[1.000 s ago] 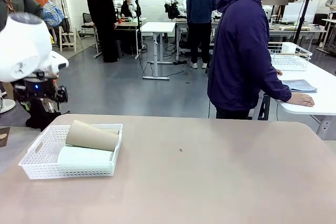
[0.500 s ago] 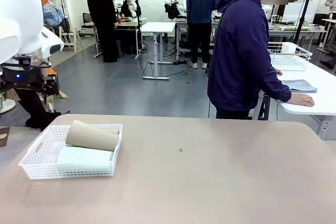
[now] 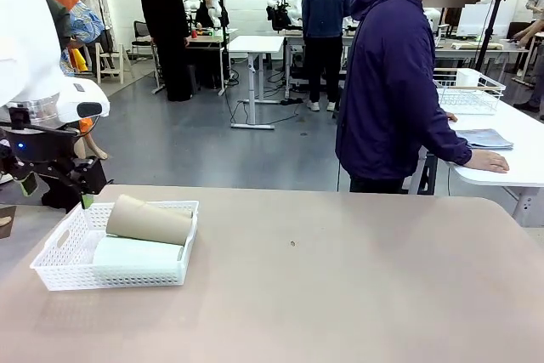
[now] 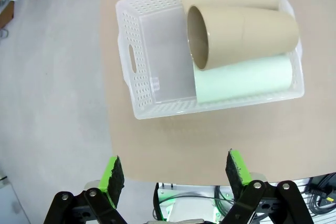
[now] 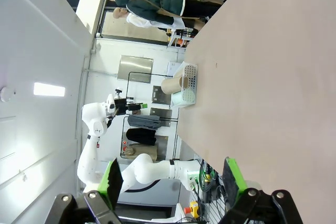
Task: Clean and organize the cups into the basket.
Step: Move the Organizing basket back to the left side of the table.
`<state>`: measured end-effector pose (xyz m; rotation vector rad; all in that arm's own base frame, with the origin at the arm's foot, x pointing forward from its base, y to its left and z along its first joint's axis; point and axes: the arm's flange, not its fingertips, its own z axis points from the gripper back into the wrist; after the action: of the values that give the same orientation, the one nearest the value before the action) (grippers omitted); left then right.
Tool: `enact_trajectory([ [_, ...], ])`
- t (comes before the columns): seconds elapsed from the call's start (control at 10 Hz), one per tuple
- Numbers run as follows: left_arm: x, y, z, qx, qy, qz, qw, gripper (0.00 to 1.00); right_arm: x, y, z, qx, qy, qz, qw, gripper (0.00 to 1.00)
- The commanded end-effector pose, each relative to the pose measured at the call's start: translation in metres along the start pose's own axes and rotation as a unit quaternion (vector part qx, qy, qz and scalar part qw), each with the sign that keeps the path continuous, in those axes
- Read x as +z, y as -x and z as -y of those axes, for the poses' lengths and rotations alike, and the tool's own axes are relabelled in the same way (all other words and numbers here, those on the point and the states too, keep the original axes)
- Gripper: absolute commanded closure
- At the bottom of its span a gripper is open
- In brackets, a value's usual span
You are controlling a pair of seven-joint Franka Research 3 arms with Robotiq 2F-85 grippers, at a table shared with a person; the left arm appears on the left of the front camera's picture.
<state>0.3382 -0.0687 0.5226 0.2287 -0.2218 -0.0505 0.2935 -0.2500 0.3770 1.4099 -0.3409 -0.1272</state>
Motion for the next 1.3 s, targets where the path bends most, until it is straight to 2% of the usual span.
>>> enact_trajectory([
  [0.0,0.002,-0.019,-0.009,0.016,-0.02,-0.002,1.0,0.0,-0.002,0.003,-0.002,-0.005,0.007,0.0,1.0,0.0],
  [0.1,0.0,0.0,0.0,0.0,0.0,0.0,1.0,0.0,-0.002,0.003,-0.002,-0.005,0.007,0.0,1.0,0.0],
  [0.9,0.002,-0.005,0.0,0.002,-0.006,0.001,1.0,0.0,-0.002,0.003,-0.002,-0.005,0.007,0.0,1.0,0.0],
  [1.0,0.008,0.003,-0.031,-0.002,0.075,-0.033,0.997,0.0,-0.002,0.003,-0.002,-0.005,0.007,0.0,1.0,0.0],
  [1.1,0.008,-0.002,-0.08,0.009,0.178,-0.058,0.982,0.0,-0.002,0.003,-0.002,-0.005,0.007,0.0,1.0,0.0],
  [1.2,0.004,-0.026,-0.127,0.0,0.268,-0.089,0.959,0.0,-0.002,0.003,-0.002,-0.005,0.007,0.0,1.0,0.0],
])
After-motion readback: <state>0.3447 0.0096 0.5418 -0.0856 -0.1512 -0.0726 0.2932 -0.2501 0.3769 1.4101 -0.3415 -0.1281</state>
